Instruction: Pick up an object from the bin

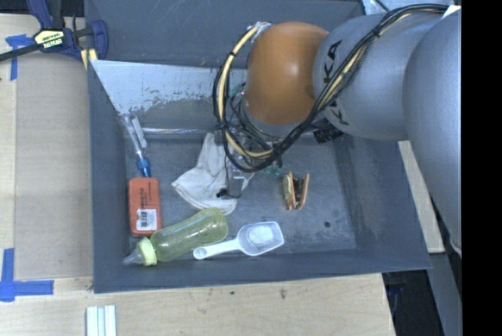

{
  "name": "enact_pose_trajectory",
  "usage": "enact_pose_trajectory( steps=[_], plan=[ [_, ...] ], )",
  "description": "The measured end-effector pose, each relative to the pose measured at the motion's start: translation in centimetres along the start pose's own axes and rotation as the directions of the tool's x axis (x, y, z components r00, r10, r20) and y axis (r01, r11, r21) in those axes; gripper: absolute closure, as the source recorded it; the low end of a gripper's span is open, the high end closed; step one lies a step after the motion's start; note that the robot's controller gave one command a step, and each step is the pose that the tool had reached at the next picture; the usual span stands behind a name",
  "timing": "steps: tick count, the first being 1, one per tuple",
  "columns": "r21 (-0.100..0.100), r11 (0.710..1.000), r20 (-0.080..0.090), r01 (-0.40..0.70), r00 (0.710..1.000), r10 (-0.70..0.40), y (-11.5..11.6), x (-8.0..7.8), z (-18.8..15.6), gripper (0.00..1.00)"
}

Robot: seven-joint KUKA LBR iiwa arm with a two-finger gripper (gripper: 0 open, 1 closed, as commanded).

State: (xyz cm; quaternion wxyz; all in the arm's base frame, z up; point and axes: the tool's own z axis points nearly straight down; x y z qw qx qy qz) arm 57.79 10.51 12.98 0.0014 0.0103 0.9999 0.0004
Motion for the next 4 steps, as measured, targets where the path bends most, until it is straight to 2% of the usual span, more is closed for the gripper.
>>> enact_pose_trajectory(
  steps=[1,2,3,4],
  plan=[
    [-0.001,1.000,0.004,-0.003,1.000,0.003,-0.7,0.9,4.6,0.00],
    [-0.003,0.998,0.003,-0.068,0.998,0.068,-1.6,0.2,5.5,1.00],
    [-0.003,0.998,0.003,-0.069,0.998,0.069,-1.6,0.2,5.5,1.00],
    [0.001,0.997,-0.004,-0.079,0.997,0.079,-1.9,2.9,-13.2,1.00]
  ],
)
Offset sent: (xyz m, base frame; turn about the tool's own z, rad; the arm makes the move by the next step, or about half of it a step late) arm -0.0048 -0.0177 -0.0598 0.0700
